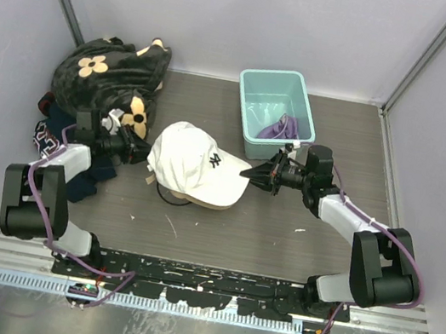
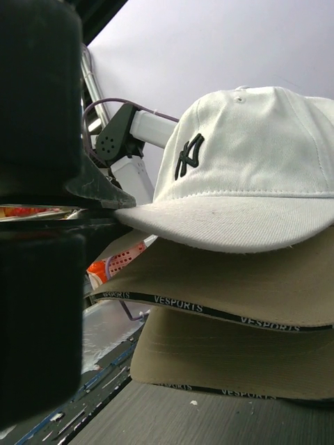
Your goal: Stack the hats
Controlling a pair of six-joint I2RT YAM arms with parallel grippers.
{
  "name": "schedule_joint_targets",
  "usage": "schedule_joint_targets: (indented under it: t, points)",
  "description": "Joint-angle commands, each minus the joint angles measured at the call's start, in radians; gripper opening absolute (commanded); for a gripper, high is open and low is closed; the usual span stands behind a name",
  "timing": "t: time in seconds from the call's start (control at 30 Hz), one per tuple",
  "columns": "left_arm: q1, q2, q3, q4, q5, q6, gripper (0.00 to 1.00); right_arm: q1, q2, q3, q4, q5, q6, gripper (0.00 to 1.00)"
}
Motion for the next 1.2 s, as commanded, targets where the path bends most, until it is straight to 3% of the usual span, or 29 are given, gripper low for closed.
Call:
schedule_joint_targets:
  t: [0.0, 0.3, 0.93, 1.1, 1.17]
  points:
    - [0.068, -0.084, 0.033, -0.031, 0.033, -0.024, 0.3, 0.006, -0.016, 0.033, -0.145, -0.022, -0.09, 0.01]
    - [0.107, -0.139, 0.011, 0.004, 0.096, -0.066, 0.42, 0.005, -0.004, 0.081, -0.215, -0.008, -0.127, 0.01]
    - [-0.039, -0.068, -0.008, -0.028, 0.019, -0.004, 0.43, 0.005, -0.01, 0.099, -0.221, 0.006, -0.123, 0.01]
    - [-0.06, -0.043, -0.004, -0.048, -0.001, 0.032, 0.36, 0.006, -0.014, 0.08, -0.198, 0.007, -0.111, 0.01]
    - [-0.071, -0.028, -0.004, -0.048, -0.004, 0.042, 0.25, 0.005, -0.013, 0.072, -0.197, 0.007, -0.114, 0.01]
